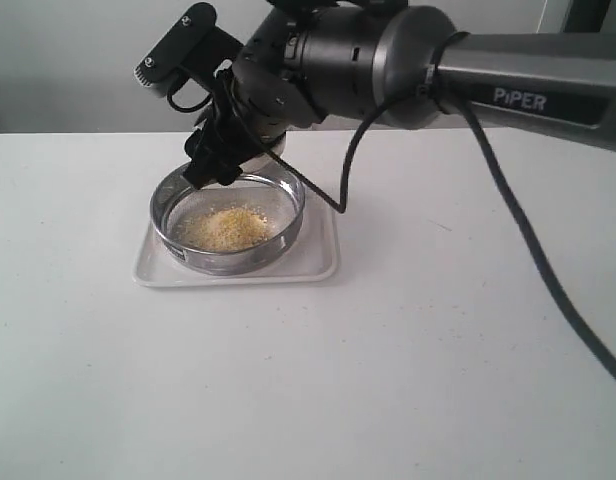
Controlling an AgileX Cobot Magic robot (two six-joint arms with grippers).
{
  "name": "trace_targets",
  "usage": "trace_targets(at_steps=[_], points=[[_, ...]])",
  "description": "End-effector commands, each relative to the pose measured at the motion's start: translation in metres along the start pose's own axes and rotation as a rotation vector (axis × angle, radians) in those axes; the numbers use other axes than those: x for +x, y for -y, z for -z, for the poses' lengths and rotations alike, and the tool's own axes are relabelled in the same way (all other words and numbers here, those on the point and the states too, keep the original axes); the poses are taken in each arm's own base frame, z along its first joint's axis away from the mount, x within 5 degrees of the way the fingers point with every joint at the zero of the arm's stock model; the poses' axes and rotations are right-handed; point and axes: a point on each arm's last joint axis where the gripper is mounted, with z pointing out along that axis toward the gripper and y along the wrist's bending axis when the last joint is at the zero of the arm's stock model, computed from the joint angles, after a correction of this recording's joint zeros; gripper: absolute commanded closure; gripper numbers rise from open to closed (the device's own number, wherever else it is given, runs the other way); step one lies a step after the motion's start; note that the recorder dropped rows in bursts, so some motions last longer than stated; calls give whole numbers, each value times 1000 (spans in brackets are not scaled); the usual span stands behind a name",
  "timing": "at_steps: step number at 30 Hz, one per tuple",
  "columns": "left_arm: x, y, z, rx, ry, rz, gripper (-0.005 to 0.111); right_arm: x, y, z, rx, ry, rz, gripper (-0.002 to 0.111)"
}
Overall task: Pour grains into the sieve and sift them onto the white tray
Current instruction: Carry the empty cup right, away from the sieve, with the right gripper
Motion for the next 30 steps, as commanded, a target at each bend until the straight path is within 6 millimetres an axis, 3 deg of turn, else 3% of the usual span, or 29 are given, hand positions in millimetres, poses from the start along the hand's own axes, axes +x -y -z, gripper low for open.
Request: trace_targets(at_steps=[1, 14, 22, 30], points=[[3, 0, -1, 3, -7, 15, 107, 1, 12, 16, -16, 92, -50, 108], [3, 0, -1, 3, -7, 15, 107, 28, 29, 27, -46, 158, -202, 108], [3, 0, -1, 3, -7, 15, 107, 53, 13, 14, -105, 274, -331, 108], [3, 0, -1, 3, -7, 15, 107, 56, 11, 16, -107, 313, -331, 108]])
